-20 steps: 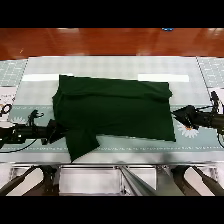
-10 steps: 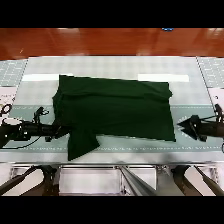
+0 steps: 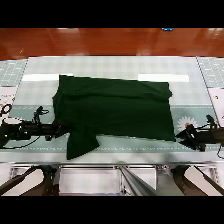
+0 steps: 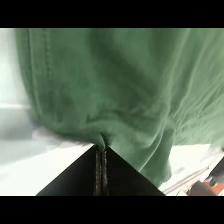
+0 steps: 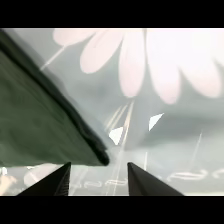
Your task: Fold the shirts.
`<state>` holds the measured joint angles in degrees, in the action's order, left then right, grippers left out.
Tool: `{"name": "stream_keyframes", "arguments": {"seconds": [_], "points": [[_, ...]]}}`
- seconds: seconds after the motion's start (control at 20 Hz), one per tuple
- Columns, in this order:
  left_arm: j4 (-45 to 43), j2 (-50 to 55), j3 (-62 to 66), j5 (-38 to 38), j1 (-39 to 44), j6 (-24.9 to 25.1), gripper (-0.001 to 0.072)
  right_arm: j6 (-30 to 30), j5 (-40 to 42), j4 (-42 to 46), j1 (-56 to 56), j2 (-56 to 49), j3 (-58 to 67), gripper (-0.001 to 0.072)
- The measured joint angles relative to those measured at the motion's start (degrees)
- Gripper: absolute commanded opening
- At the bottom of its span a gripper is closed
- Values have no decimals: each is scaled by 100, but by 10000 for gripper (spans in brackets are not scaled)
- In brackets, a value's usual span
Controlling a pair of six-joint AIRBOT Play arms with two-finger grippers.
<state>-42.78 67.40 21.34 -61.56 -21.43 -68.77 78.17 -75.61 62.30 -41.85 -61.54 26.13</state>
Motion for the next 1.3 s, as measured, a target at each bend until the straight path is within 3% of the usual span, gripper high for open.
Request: {"name": "stream_keyframes", "arguments": {"seconds": [0.2,0.25,0.3,0.55,0.85,1.3], "points": [[101,0,2,107,0,2,17,-72,348,-518,431,-402,83,386],[105,2,13,116,2,0,17,-114,466,-688,557,-514,140,257],[107,2,37,138,2,2,17,-160,564,-774,688,-623,197,25],[-13,9,407,138,-13,24,17,-511,551,-1165,1196,-890,678,26],[444,251,1864,0,-28,-81,17,-595,426,-1558,1335,-1145,1751,26],[796,2623,5235,11,721,-748,17,-697,868,-2356,1902,-2723,3801,26]]}}
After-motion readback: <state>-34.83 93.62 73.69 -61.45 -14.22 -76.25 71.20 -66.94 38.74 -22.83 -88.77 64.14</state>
